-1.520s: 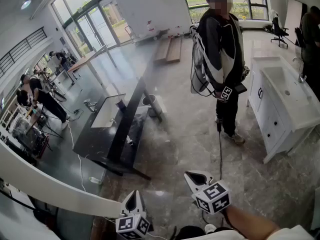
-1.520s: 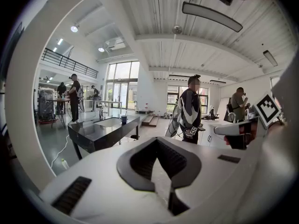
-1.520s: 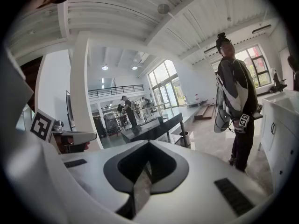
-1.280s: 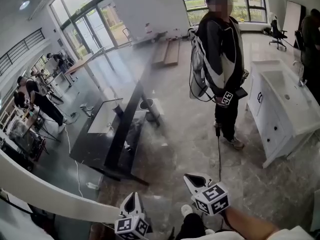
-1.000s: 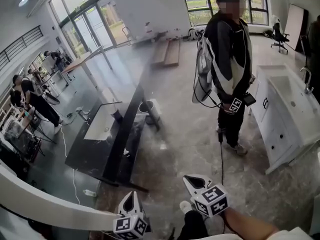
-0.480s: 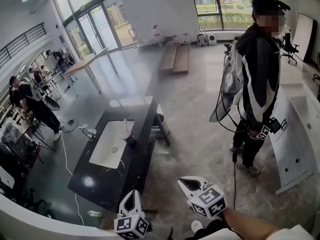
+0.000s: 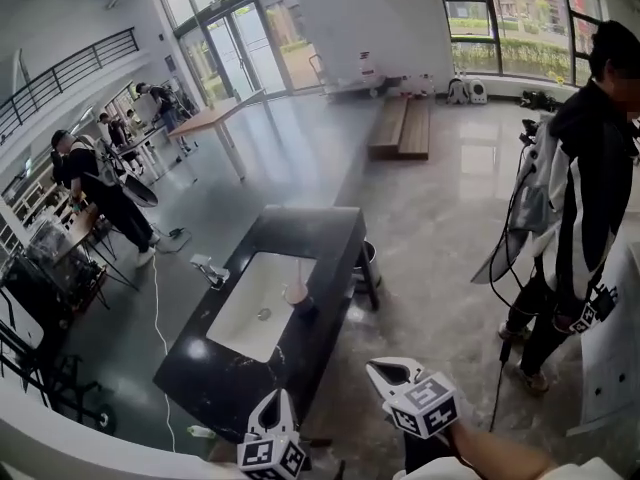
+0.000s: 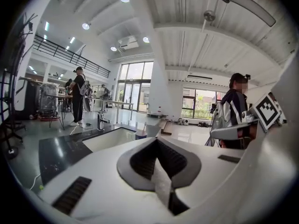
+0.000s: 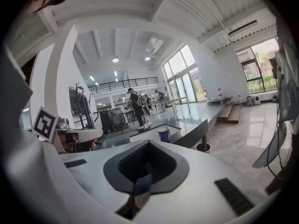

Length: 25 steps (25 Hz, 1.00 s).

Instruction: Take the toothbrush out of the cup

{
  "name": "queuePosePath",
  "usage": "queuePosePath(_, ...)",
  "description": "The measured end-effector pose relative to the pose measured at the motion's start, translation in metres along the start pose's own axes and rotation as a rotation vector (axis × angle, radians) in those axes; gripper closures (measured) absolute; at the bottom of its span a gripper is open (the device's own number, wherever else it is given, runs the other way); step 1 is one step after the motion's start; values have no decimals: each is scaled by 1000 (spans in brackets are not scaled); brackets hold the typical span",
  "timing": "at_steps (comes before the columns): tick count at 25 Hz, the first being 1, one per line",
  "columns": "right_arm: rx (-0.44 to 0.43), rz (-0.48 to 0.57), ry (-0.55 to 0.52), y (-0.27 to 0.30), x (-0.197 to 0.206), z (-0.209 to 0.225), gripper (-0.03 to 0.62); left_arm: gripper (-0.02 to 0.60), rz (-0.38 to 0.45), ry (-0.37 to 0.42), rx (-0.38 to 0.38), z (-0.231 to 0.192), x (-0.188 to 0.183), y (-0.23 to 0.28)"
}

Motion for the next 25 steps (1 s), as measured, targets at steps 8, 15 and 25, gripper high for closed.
queuePosePath(8,-156,-76,0,166,3,65,603,572,-20,-39,-186,-75,21,112)
queuePosePath(15,-323,-165,-11,299,-26,138,603,571,-24,-91,-339,-98,11,228)
queuePosePath(25,-433,-293,34,380,-20,155,603,572,-81,-100,-457,-120,9,278)
Point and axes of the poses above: the fingertips, and each gripper's own axes: y forward along the fingers, z to its right, x out of its underside, the point moved 8 cm from there along -y, backward along the fingers, and after that the axes turned 7 degrees about z, right-handed, at the moved point
